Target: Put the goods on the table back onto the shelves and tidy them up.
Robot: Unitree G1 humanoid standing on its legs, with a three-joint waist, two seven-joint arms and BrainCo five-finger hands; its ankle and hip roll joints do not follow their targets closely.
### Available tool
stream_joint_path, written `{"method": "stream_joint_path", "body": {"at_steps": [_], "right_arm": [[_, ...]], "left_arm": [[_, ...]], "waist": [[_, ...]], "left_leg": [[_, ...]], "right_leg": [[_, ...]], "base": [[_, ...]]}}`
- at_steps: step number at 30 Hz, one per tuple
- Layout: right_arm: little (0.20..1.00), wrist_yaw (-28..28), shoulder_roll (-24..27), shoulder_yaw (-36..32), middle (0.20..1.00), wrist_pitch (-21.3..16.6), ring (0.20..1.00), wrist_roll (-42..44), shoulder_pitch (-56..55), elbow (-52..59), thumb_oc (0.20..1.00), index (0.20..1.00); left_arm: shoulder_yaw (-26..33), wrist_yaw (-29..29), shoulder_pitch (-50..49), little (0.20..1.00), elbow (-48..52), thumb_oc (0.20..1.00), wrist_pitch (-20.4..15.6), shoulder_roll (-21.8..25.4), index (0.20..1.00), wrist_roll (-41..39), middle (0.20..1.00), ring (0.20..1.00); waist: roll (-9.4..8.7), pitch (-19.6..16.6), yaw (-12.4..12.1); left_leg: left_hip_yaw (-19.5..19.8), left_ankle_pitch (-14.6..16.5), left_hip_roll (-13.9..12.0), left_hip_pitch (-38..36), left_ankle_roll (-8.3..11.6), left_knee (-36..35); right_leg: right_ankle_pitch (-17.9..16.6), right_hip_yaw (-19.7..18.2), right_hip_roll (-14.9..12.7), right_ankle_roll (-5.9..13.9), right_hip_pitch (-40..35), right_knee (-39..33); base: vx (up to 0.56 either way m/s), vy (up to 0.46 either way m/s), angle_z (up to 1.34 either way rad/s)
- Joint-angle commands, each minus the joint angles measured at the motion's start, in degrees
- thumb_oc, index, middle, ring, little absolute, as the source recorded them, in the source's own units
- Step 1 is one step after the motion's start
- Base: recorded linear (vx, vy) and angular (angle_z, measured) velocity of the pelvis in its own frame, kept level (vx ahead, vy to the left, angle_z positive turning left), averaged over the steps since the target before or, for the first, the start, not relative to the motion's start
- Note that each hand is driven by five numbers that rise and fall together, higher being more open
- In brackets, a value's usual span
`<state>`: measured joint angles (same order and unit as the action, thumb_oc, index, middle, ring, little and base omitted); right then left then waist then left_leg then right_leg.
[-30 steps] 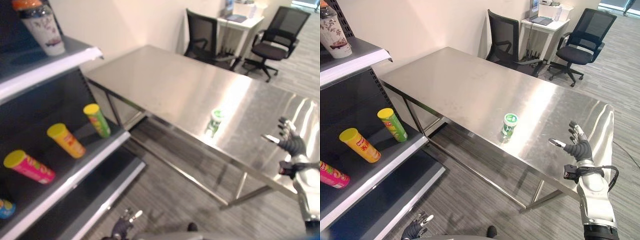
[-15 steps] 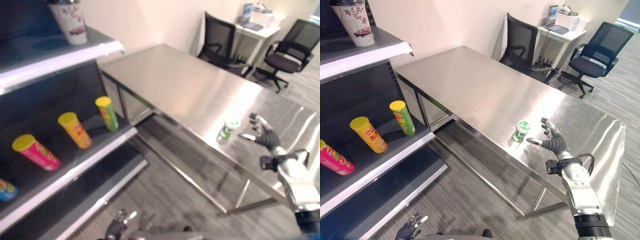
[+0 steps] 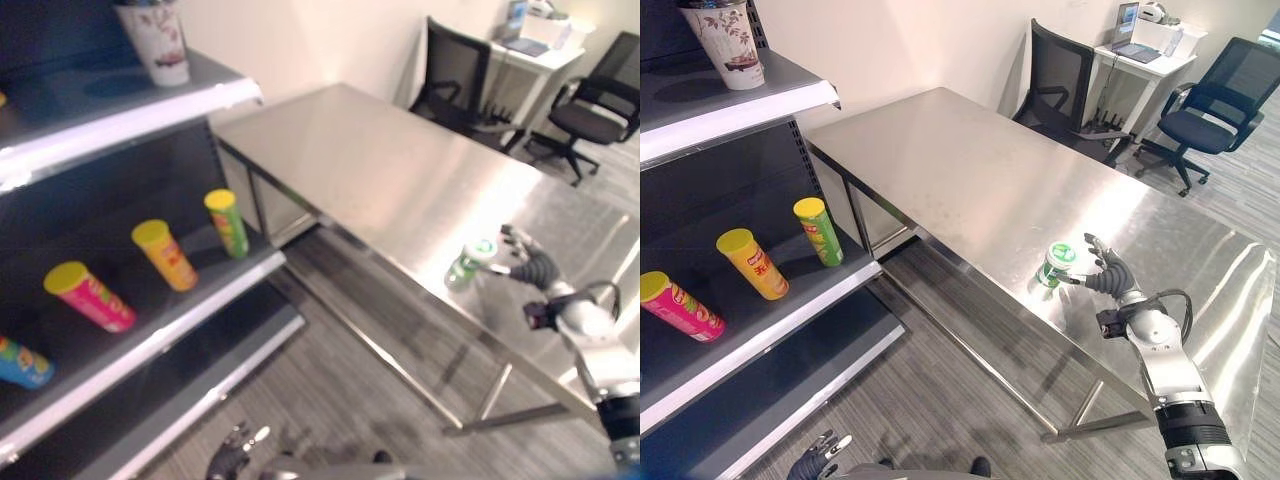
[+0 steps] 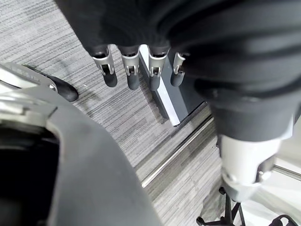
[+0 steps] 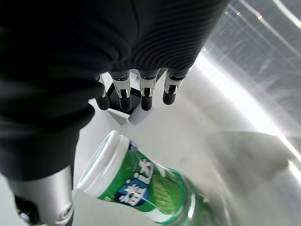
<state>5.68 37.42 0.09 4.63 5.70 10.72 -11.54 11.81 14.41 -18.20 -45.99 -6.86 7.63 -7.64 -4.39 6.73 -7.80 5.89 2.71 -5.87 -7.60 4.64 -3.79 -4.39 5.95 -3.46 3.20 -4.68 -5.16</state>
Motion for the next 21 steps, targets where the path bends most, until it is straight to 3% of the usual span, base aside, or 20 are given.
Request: {"method": "stream_joint_path", "body": {"at_steps": [1,12,21], "right_arm": [[1.000,-1.1,2.2,1.5,1.000,-1.9,1.000,0.6,6.5,0.1,1.000,1.000],[1.000,0.8,4.9,6.9,1.000,-1.7,1.000,-0.5,9.5,-6.1,1.000,1.000],[1.000,0.3,4.1,7.4,1.000,-2.0,1.000,-0.7,10.9,-7.8,1.000,1.000]], "left_arm": [[-1.6,0.5,0.5,1.000,0.8,1.000,-1.7,1.2,1.000,0.5,1.000,1.000],[-1.4,0.5,0.6,1.000,1.0,1.000,-1.5,1.2,1.000,0.2,1.000,1.000],[-0.8,0.3,0.8,1.000,0.7,1.000,-1.5,0.8,1.000,0.4,1.000,1.000]], "waist": [[0.68,-0.1,-1.3],[0.37,0.2,-2.4],[0.25,0.2,-3.0]], "left_leg": [[-8.3,-4.0,-0.4,1.3,-2.48,-1.2],[-8.2,-3.9,-0.6,1.3,-2.31,-1.2],[-8.4,-3.9,-0.7,1.3,-2.05,-1.2]], "right_leg": [[0.2,0.4,-1.9,-0.80,0.4,0.2],[0.2,1.0,-2.0,-0.76,-0.1,0.2],[0.3,1.5,-2.3,-0.68,-0.4,0.2]], "base": [[0.00,0.000,0.00],[0.00,0.000,0.03],[0.00,0.000,0.00]]}}
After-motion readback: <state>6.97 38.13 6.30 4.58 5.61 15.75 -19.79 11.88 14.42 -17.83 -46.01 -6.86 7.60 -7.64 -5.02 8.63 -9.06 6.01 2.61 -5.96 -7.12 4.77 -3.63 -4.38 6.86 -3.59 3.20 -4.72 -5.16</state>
